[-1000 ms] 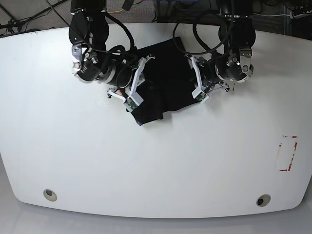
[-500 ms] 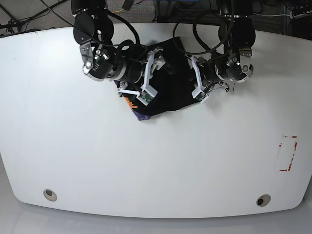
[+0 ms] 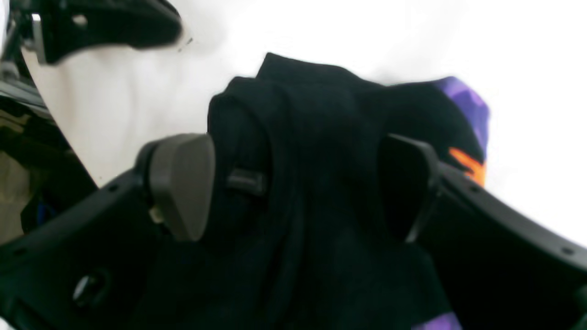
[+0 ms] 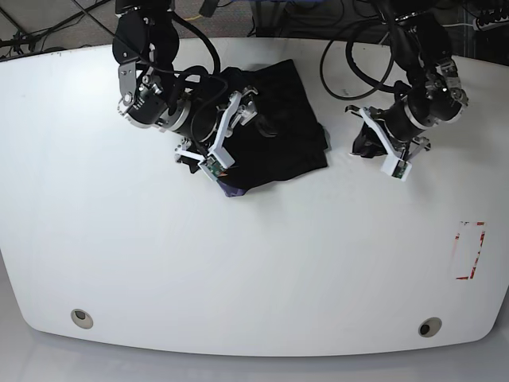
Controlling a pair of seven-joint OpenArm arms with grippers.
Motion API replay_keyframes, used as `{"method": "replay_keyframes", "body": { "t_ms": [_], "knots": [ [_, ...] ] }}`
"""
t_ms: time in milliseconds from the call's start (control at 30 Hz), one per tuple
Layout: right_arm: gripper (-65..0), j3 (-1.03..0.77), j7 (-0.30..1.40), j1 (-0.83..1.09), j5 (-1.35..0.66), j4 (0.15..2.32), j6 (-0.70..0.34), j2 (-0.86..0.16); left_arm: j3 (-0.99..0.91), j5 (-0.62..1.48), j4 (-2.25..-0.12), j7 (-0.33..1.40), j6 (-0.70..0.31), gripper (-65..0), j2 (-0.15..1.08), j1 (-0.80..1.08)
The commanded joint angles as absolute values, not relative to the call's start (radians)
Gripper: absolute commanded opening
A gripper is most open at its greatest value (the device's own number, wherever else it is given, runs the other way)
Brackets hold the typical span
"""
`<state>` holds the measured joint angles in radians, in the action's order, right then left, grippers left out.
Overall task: Fold the T-shirt properly
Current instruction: 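Fold the shirt ends together toward the middle with both grippers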
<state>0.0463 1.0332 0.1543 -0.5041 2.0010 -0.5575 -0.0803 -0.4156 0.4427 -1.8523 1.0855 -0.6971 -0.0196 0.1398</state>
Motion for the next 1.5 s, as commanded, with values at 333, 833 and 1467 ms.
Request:
{"method": "replay_keyframes", "body": {
  "t_ms": [333,833,1467],
  "knots": [
    [-11.7,0.039,1.013,0.263,-0.526,2.025,-0.565,-0.099,-0.487,0.456,-1.821,1.073,-0.698,-58.2,0.170,0.151],
    [-30.4,0.128,0.944,0.203,-0.515,1.876,-0.582,-0.101,-0.331,0.461,-1.845,1.072,-0.698,-58.1,0.243,0.168],
    [-43.9,0.010,0.947,-0.085,-0.518,1.727,-0.590,-0.173,0.145,0.420,-1.917,1.072,-0.698,-58.1,0.074,0.124]
  ]
}}
